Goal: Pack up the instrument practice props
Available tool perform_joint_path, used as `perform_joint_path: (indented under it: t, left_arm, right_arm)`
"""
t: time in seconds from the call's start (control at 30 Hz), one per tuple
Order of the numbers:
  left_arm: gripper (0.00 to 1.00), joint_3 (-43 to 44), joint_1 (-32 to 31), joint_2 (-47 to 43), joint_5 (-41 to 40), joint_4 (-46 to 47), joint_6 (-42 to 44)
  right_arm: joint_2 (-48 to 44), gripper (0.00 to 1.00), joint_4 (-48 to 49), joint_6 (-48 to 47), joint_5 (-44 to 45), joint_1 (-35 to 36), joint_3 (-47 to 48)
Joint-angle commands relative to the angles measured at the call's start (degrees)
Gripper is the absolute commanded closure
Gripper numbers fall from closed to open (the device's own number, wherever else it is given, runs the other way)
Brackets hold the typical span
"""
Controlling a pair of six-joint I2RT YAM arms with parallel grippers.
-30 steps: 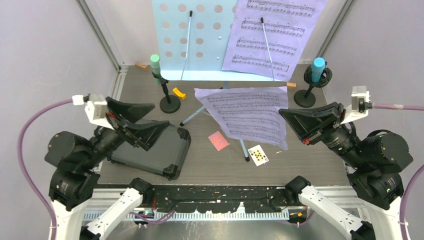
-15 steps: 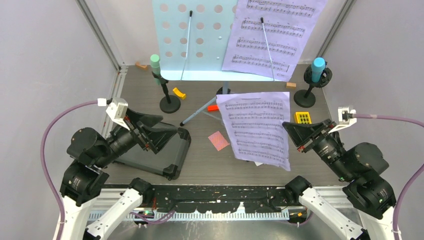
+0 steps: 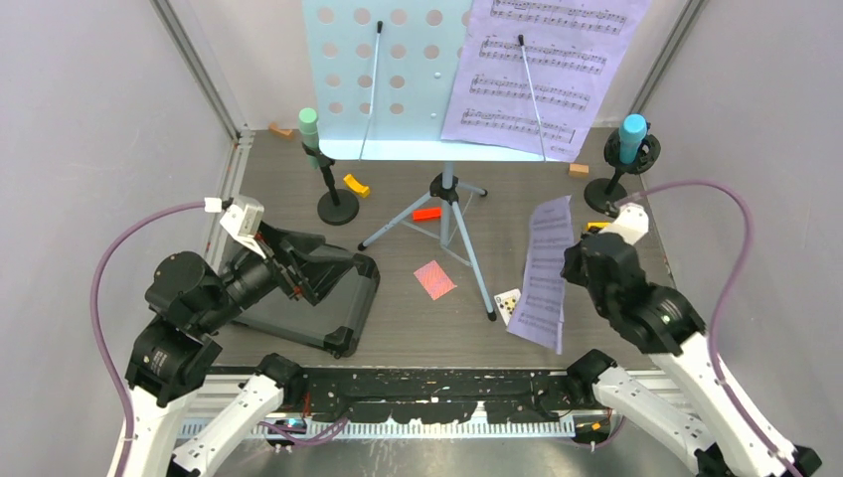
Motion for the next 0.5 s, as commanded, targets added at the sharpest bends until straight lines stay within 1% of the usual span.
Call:
perform_joint_path:
  t: [0.0, 0.2, 0.33, 0.47]
  left_arm:
    - [0.13, -0.71, -0.11, -0.64, -0.42, -0.05, 0.45]
    - [0.12, -0.21, -0.11, -0.34, -0.67, -1.15, 1.8]
    - [0.12, -0.12, -0.11, -0.22, -0.86, -1.9, 2.39]
    - [0.12, -0.38, -0.11, -0.23, -0.91, -2.01, 2.54]
  right_arm:
    - [6.12, 1.0, 3.63, -1.2, 10.02, 0.23, -1.81]
    - [14.46, 1.0, 9.17, -6.34, 15.92, 0.14, -2.45]
    - [17.02, 1.0, 11.97, -9.5, 19.02, -0.53, -3.18]
    - [18.26, 1.0, 17.96, -12.94, 17.2, -2.59, -6.7]
